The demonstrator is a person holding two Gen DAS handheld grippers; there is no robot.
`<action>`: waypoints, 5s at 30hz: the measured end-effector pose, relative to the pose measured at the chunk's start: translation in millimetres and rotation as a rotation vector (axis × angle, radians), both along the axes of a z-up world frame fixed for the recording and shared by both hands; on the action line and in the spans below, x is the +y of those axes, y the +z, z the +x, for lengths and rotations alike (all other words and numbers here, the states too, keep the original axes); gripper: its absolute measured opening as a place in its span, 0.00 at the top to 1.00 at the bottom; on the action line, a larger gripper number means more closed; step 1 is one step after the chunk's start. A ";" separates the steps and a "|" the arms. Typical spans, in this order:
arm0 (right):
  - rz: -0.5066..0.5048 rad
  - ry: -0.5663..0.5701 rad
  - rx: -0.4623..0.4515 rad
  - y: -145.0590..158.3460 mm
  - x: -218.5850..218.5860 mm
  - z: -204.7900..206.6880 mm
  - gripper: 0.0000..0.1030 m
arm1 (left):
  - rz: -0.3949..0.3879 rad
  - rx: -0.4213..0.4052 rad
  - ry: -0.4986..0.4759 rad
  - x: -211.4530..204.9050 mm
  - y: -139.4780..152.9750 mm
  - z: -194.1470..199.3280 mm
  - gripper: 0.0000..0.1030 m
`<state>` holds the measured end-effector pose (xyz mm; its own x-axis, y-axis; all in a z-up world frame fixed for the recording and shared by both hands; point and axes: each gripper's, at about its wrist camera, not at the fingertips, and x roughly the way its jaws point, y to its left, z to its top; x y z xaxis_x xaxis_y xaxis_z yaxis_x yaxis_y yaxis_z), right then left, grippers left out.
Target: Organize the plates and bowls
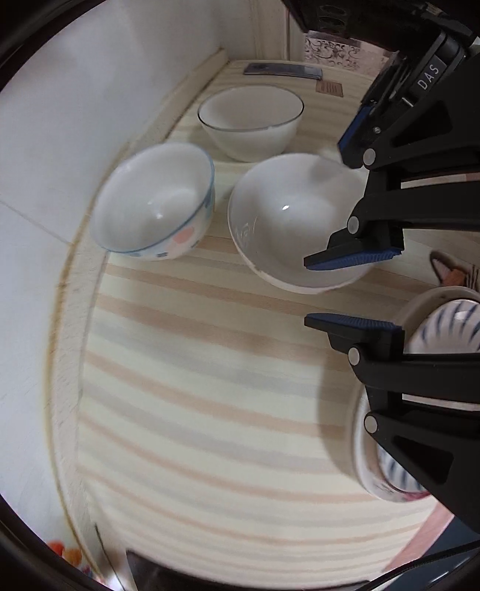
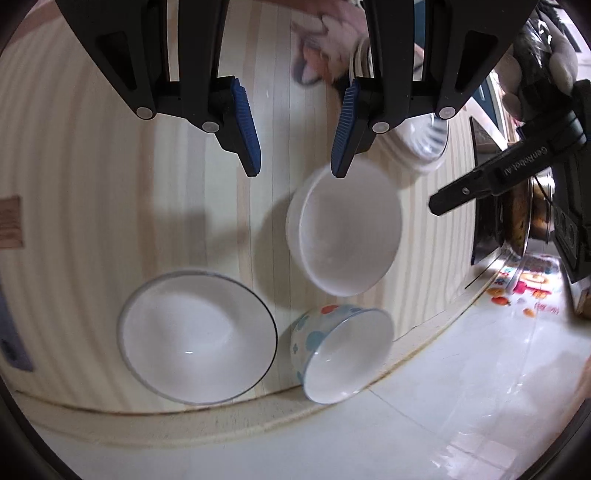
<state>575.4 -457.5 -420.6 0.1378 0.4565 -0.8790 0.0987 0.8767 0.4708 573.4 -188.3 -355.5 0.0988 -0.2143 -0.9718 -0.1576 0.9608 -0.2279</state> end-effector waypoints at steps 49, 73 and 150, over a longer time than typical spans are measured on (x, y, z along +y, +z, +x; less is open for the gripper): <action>-0.013 -0.012 0.043 -28.3 -68.1 -139.9 0.85 | 0.047 -0.023 -0.301 -118.0 -20.3 -126.3 0.80; 0.088 -0.087 -0.021 25.7 -131.7 -99.3 0.43 | -0.018 -0.130 -0.180 -111.2 50.3 -41.0 0.70; 0.009 0.046 0.019 33.2 -71.0 -131.0 0.85 | 0.025 -0.086 -0.262 -121.4 35.2 -121.6 0.83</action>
